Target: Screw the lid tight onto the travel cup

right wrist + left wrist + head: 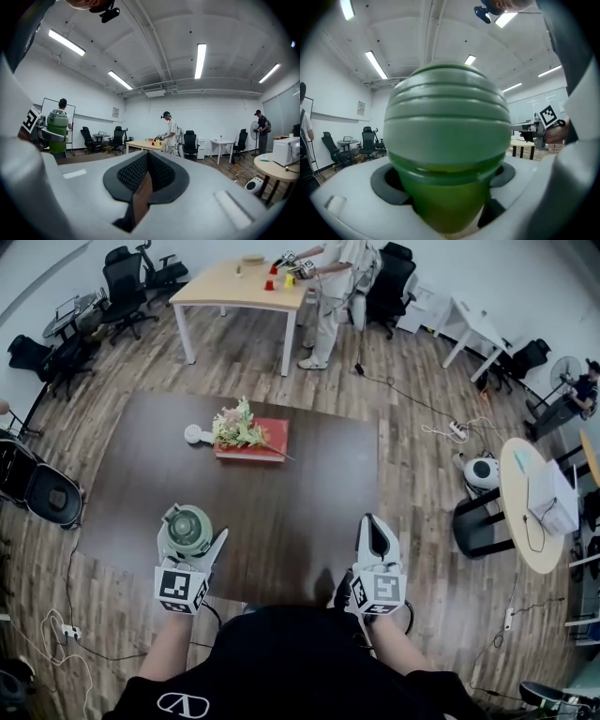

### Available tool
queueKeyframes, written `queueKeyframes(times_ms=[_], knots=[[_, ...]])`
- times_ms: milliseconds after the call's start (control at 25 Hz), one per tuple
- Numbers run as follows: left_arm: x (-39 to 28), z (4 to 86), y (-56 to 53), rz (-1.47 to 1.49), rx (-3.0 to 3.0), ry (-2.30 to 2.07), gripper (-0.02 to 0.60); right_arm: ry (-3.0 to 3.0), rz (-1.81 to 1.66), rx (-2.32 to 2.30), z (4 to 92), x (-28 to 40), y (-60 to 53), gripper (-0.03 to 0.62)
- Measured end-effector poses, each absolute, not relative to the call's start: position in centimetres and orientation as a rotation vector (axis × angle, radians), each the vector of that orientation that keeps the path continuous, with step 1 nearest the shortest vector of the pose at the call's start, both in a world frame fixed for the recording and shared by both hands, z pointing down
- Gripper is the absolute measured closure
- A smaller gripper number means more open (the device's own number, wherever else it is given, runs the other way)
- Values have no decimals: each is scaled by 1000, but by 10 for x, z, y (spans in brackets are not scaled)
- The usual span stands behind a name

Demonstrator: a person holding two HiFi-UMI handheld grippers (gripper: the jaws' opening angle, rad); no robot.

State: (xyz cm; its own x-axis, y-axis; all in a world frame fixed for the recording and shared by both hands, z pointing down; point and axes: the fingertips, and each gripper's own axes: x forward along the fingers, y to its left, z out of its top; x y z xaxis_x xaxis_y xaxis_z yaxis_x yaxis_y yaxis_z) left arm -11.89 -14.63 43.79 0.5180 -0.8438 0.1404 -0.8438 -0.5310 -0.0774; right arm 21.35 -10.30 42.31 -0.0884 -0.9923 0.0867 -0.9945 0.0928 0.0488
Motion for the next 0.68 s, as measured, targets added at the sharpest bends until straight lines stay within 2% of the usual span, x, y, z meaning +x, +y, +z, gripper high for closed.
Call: queueKeyframes(times_ms=[680], knots=[[-100,437,-142,271,2755,-1490,167,-2293,11,2005,415,209,-104,588]])
